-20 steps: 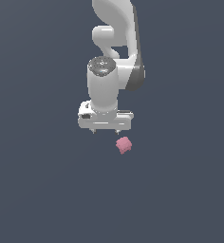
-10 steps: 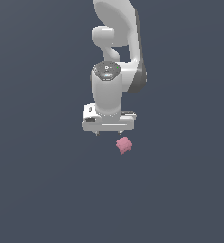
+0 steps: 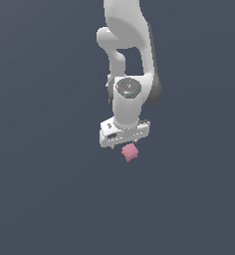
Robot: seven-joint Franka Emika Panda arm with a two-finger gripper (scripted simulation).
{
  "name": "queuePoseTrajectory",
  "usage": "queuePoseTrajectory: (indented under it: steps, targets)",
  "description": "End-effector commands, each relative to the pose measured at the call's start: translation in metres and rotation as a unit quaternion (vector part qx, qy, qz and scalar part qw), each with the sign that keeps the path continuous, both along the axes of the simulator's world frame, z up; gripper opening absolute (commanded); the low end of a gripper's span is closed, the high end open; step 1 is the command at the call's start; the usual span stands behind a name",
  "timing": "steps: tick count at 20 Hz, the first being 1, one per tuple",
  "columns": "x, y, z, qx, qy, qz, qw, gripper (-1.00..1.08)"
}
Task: Pick up the object and move it to a goal position.
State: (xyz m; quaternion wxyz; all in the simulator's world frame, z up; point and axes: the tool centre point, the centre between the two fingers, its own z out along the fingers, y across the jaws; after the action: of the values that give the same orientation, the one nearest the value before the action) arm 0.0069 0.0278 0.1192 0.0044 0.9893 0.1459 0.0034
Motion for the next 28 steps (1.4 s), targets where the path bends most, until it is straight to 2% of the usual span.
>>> queuePoseTrajectory:
  steps: [1,10,17,28]
  targets:
    - [-0.002,0.012,-0.010,0.001,0.002,0.035,0.9994,1.00]
    - [-0.006,0.033,-0.029,0.003,0.004,0.099,0.9951,1.00]
    - [-0.007,0.033,-0.035,0.003,0.005,0.098,0.9952,1.00]
    - [-0.007,0.034,-0.079,0.003,0.004,0.101,0.9949,1.00]
